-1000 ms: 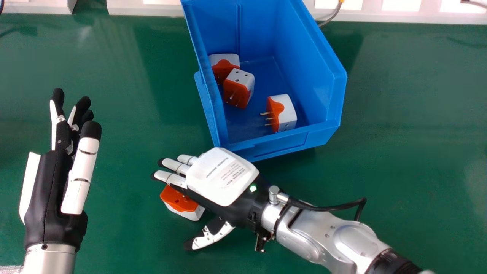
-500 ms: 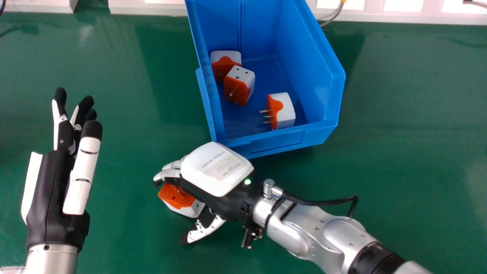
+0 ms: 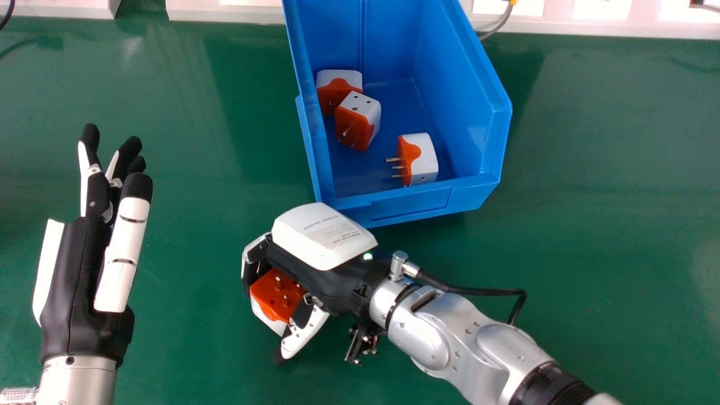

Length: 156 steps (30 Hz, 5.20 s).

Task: Pick all objects and put in blue box

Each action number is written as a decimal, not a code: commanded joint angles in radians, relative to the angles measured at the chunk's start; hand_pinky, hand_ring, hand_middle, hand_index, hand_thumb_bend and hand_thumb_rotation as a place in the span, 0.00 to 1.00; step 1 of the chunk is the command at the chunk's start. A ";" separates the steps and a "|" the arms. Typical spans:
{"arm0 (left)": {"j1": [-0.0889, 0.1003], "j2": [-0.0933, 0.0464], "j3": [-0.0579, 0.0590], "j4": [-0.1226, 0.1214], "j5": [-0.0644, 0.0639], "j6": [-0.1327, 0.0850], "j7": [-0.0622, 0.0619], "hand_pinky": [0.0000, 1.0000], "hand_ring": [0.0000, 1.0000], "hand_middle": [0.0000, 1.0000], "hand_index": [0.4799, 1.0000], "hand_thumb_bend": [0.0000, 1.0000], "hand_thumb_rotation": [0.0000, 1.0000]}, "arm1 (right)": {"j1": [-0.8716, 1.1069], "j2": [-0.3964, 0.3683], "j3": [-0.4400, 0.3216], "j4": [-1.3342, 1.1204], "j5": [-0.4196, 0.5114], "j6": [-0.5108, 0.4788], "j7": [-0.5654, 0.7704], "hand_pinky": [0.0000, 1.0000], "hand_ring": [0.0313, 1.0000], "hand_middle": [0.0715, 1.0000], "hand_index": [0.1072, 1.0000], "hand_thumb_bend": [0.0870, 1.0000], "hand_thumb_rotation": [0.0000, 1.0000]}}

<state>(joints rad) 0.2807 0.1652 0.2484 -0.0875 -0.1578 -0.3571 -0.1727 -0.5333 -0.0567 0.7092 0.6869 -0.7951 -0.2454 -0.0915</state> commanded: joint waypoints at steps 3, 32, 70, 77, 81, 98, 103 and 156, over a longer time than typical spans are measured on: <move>0.000 0.005 0.000 -0.029 0.001 0.001 0.000 0.95 0.96 0.96 0.92 0.54 0.84 | 0.048 -0.027 0.000 -0.005 0.000 0.035 0.029 0.20 0.27 0.36 0.42 0.43 0.15; -0.020 0.019 0.015 -0.006 0.008 0.021 -0.001 0.96 0.97 0.97 0.93 0.54 0.83 | 0.620 -0.316 -0.371 -1.082 0.191 0.018 0.168 0.08 0.08 0.11 0.41 0.43 0.15; -0.045 0.026 0.018 0.032 0.012 0.006 -0.013 0.98 0.98 0.97 0.95 0.55 0.85 | -0.443 -0.132 -0.307 0.133 -0.063 0.094 -0.199 0.23 0.31 0.39 0.42 0.44 0.14; -0.036 0.018 0.017 0.013 0.009 0.017 -0.008 0.98 0.97 0.97 0.94 0.55 0.84 | -0.538 -0.087 -0.260 0.343 -0.044 0.150 -0.192 0.30 0.41 0.49 0.42 0.44 0.14; -0.037 0.019 0.016 0.015 0.020 0.009 -0.005 0.97 0.97 0.97 0.94 0.53 0.85 | -0.564 -0.078 -0.227 0.386 -0.057 0.180 -0.185 0.36 0.44 0.52 0.43 0.44 0.14; -0.045 0.012 0.002 0.005 0.037 0.021 0.013 0.95 0.96 0.96 0.92 0.50 0.84 | -0.546 -0.107 -0.081 0.308 -0.122 0.293 -0.110 1.00 1.00 1.00 1.00 0.66 0.69; -0.050 0.012 0.000 0.009 0.038 0.024 0.013 0.97 0.97 0.97 0.93 0.50 0.84 | -0.539 -0.108 -0.086 0.293 -0.112 0.302 -0.113 1.00 1.00 1.00 1.00 0.61 0.70; -0.032 0.023 0.024 0.024 0.043 0.017 0.009 0.97 0.97 0.97 0.94 0.50 0.85 | 0.917 -0.248 -0.504 -0.942 0.545 -0.180 -0.097 0.98 1.00 1.00 1.00 0.45 1.00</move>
<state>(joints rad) 0.2455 0.1760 0.2625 -0.0433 -0.1189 -0.3212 -0.1683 0.3683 -0.3208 0.2171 -0.2488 -0.2976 -0.4145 -0.2107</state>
